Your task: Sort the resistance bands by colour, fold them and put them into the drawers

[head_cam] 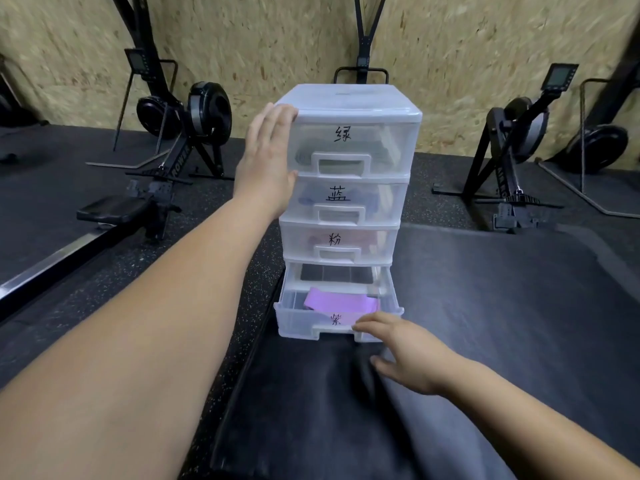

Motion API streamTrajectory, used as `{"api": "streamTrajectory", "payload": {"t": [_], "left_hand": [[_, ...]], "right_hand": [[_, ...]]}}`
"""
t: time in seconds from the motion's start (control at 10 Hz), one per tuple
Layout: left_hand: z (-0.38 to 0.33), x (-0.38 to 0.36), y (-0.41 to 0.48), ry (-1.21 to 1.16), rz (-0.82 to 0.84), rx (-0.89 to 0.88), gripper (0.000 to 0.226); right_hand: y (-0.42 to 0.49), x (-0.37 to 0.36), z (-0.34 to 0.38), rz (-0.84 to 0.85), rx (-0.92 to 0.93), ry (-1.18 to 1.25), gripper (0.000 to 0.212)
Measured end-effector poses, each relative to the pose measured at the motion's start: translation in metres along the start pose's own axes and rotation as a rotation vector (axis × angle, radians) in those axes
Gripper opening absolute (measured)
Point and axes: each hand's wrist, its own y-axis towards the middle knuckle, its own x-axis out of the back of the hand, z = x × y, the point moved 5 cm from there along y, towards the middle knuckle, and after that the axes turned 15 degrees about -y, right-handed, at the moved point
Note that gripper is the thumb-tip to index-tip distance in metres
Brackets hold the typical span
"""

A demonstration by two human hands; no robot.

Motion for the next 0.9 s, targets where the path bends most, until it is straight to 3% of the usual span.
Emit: {"api": "streamTrajectory", "payload": {"t": [0.5,0.9], "left_hand": [[0.006,-0.004,0.003,0.000,-0.035,-0.071,0.093],[-0.044,0.017,-0.022,0.164,0.208,0.025,0.096]], "right_hand": [[0.112,0.009,-0.044,0.008,-0.122,-0.080,0.077],[0.017,0.034,-0.046,0.011,-0.196,-0.070,0.073]]}}
